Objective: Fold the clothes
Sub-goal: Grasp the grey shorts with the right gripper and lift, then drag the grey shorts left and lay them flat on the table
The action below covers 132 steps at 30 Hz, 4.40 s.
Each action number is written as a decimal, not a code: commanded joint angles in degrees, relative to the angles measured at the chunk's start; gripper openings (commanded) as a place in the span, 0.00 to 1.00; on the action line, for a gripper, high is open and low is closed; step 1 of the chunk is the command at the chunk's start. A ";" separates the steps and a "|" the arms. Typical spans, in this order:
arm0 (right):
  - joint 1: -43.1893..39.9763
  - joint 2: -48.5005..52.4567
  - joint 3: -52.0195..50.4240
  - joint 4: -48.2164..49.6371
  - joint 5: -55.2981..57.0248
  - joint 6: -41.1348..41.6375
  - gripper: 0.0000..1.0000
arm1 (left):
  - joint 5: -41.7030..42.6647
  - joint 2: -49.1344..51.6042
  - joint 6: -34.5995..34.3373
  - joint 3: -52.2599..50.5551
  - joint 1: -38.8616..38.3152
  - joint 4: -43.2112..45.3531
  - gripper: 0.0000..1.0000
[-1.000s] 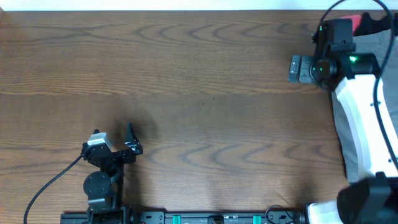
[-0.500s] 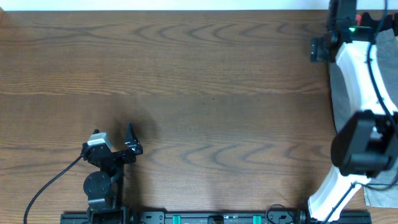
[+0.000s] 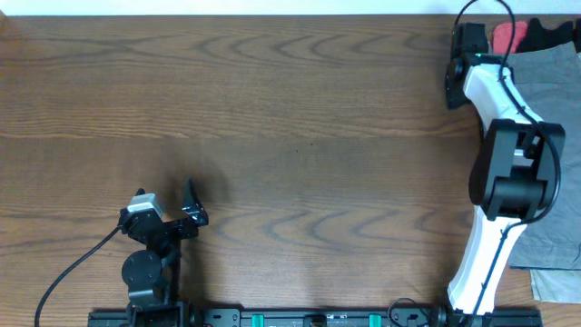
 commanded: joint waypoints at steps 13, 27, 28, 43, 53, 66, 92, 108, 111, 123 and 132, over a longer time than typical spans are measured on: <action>-5.18 2.78 1.11 -0.44 1.81 -1.31 0.56 | 1.16 -0.07 -0.20 -0.81 0.24 -2.08 0.98; -2.99 -1.64 1.18 -1.14 2.84 6.03 0.29 | 1.16 -0.04 -0.20 -0.81 0.24 -2.08 0.98; -2.89 -2.40 1.18 -1.36 2.67 6.19 0.26 | 1.16 -0.07 -0.20 -0.81 0.24 -2.08 0.98; -2.80 -9.75 1.18 -4.31 -0.35 12.04 0.01 | 1.16 -0.04 -0.20 -0.81 0.24 -2.08 0.98; 0.17 -17.86 1.18 -8.22 -22.45 12.15 0.01 | 1.16 -0.04 -0.20 -0.81 0.24 -2.08 0.98; 18.16 -18.91 0.66 -12.85 -46.69 12.15 0.01 | 1.16 -0.04 -0.20 -0.81 0.24 -2.08 0.98; 42.91 -21.09 2.36 -27.52 -52.76 22.86 0.72 | 1.16 -0.04 -0.20 -0.81 0.24 -2.08 0.98; 12.24 -28.55 -9.05 -45.90 -23.32 37.46 0.99 | 1.16 -0.04 -0.20 -0.81 0.24 -2.08 0.98; 6.69 -28.55 -16.13 -40.79 -28.79 37.73 0.99 | 1.16 -0.04 -0.20 -0.81 0.24 -2.08 0.98; -10.25 -28.79 -33.68 -25.55 -41.68 32.44 0.99 | 1.16 -0.04 -0.20 -0.81 0.24 -2.08 0.98; -13.27 -28.79 -43.36 -14.47 -52.52 27.12 0.99 | 1.16 -0.04 -0.20 -0.81 0.24 -2.08 0.98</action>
